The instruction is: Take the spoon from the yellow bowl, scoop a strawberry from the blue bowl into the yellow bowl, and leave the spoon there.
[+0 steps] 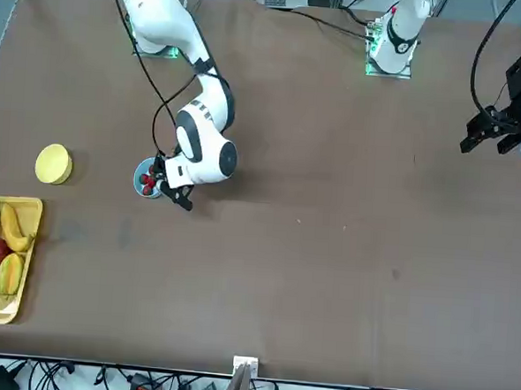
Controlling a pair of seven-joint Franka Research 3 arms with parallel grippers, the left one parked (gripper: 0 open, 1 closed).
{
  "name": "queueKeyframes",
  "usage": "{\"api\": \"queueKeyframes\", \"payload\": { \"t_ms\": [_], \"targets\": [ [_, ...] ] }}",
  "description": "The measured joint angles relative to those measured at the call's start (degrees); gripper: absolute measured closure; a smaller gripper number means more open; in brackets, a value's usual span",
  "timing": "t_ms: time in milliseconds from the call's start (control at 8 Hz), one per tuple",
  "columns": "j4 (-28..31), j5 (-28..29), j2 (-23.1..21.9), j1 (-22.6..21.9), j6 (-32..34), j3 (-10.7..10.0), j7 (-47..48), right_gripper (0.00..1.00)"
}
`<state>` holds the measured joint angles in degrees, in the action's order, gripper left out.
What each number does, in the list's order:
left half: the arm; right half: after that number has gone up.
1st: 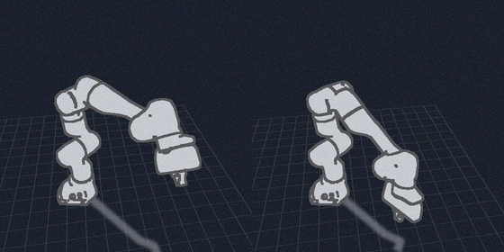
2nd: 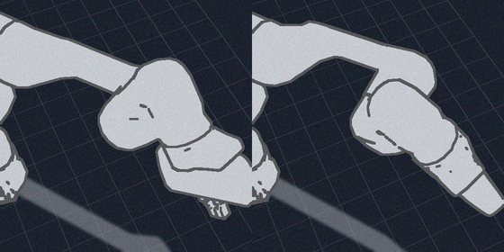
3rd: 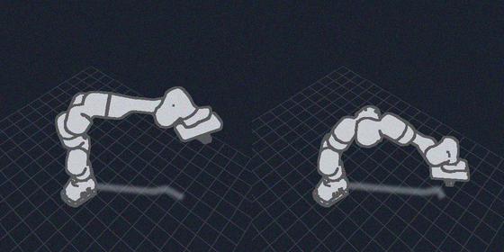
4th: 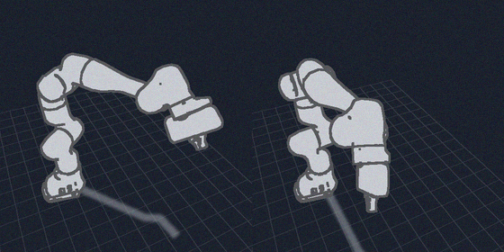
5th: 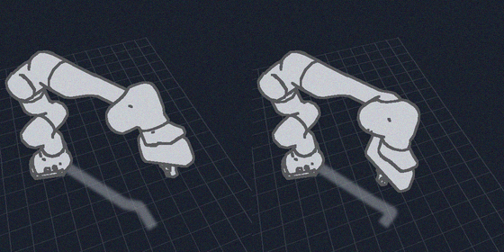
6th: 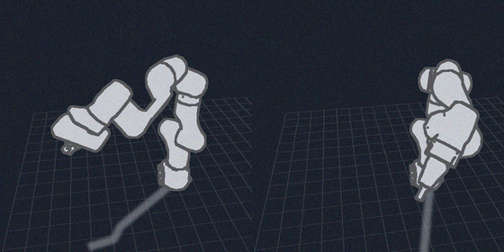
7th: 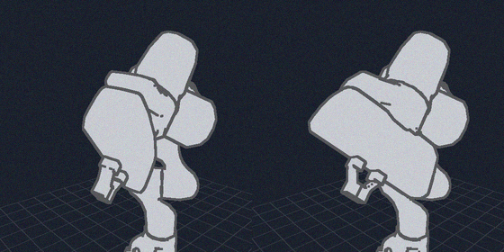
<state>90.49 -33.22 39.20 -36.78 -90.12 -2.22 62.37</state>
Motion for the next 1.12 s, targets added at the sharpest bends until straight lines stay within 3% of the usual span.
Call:
{"api": "queueKeyframes", "payload": {
  "t_ms": [1125],
  "targets": [
    [0.0, -5.8, 3.4, -3.5, 1.3, -0.1, 1.0, 0.88]
  ]
}}
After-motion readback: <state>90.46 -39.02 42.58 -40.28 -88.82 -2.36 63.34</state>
